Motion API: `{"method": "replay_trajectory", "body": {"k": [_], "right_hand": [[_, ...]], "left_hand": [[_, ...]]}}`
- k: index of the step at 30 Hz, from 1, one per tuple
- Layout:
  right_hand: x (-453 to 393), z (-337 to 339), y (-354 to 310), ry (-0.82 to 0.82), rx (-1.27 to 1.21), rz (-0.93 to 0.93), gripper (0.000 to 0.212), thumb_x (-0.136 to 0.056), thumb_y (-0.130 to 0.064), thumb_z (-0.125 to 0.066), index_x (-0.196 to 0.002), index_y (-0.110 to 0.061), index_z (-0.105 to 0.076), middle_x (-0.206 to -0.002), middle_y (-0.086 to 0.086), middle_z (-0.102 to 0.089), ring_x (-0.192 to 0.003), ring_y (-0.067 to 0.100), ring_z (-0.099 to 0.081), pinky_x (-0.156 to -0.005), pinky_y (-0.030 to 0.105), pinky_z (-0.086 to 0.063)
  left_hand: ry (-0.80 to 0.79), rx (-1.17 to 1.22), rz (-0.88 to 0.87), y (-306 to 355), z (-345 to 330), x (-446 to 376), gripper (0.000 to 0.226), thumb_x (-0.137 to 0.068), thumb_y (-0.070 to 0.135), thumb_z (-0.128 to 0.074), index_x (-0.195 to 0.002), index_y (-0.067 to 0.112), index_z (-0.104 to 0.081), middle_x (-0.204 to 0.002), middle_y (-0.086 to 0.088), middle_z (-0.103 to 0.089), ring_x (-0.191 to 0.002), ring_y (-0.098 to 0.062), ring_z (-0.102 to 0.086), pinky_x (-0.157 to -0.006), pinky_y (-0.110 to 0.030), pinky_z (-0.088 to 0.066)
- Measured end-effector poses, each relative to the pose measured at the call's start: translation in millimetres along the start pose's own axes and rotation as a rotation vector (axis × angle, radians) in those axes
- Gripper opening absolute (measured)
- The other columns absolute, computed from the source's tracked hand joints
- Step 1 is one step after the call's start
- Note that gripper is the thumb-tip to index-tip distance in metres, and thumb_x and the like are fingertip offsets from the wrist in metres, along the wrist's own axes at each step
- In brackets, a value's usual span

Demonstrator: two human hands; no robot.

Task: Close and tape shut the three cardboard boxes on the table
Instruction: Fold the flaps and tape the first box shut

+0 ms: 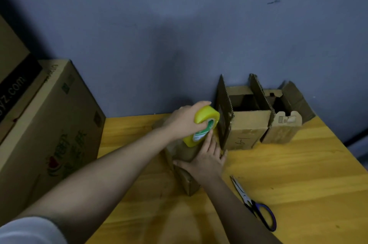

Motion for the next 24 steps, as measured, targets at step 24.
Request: {"method": "replay_trajectory", "body": {"k": [24], "right_hand": [[-1, -1, 0, -0.145, 0.042, -0.065, 0.144, -0.056, -0.088, -0.058, -0.151, -0.010, 0.016, -0.161, 0.004, 0.016, -0.146, 0.026, -0.006, -0.111, 0.049, -0.019]], "left_hand": [[-0.347, -0.404, -0.028, -35, 29, 63, 0.059, -0.085, 0.049, -0.060, -0.139, 0.040, -0.040, -0.133, 0.002, -0.057, -0.118, -0.022, -0.054, -0.092, -0.027, -0.045]]}}
Point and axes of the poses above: each hand's wrist, its own x-axis away from the middle knuckle, its own z-axis out of the back of the hand, y = z × x, the point moved 10 cm from there along -x, towards the middle knuckle
